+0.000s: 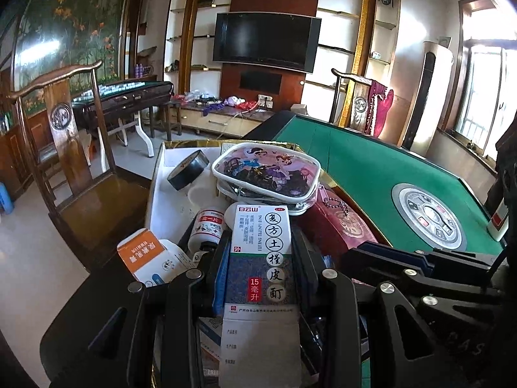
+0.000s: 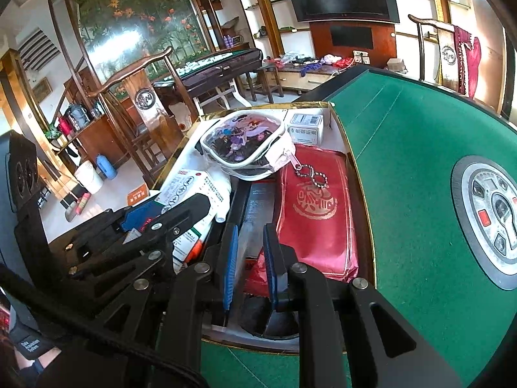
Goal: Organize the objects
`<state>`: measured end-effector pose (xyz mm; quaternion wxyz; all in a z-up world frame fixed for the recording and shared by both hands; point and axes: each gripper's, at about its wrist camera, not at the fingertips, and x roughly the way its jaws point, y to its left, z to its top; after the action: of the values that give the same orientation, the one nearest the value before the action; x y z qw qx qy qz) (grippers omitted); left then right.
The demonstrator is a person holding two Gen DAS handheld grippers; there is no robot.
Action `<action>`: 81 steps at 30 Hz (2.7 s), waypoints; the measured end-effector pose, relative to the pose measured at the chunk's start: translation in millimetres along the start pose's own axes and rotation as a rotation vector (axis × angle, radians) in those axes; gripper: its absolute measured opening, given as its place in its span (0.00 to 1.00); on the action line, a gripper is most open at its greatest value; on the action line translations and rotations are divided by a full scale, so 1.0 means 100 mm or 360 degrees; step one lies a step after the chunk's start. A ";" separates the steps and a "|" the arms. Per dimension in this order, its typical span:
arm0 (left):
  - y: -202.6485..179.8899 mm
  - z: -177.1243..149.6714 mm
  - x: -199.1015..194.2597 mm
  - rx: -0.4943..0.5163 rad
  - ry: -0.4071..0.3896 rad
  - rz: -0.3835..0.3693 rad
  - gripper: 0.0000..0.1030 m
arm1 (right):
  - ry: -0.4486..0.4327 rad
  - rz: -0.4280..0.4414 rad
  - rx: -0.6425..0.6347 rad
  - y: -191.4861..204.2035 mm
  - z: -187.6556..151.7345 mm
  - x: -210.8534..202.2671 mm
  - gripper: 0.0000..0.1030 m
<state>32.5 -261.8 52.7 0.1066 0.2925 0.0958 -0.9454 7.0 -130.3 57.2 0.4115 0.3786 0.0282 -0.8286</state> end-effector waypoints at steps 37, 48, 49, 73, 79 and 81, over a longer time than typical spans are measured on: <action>-0.34 0.00 -0.41 0.0225 -0.0355 0.0349 0.93 | -0.0229 -0.0084 0.0116 -0.31 -0.09 -0.59 0.65; -0.32 0.01 -0.47 0.0193 -0.0245 0.0239 0.98 | -0.0252 -0.0075 0.0142 -0.35 -0.19 -0.69 0.67; -0.31 0.00 -0.48 0.0185 -0.0246 0.0248 0.98 | -0.0253 -0.0075 0.0143 -0.36 -0.21 -0.70 0.67; -0.33 -0.08 -0.50 0.0227 -0.0311 0.0483 0.98 | -0.0244 -0.0079 0.0150 -0.36 -0.27 -0.67 0.68; -0.35 -0.10 -0.49 0.0236 -0.0308 0.0491 0.98 | -0.0240 -0.0083 0.0151 -0.36 -0.27 -0.67 0.69; -0.35 -0.10 -0.48 0.0238 -0.0308 0.0497 0.98 | -0.0239 -0.0087 0.0151 -0.37 -0.27 -0.67 0.69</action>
<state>67.9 -218.6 76.4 0.2388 0.2187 -0.0320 -0.9456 22.1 -52.4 71.8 0.3714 0.3336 -0.0317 -0.8659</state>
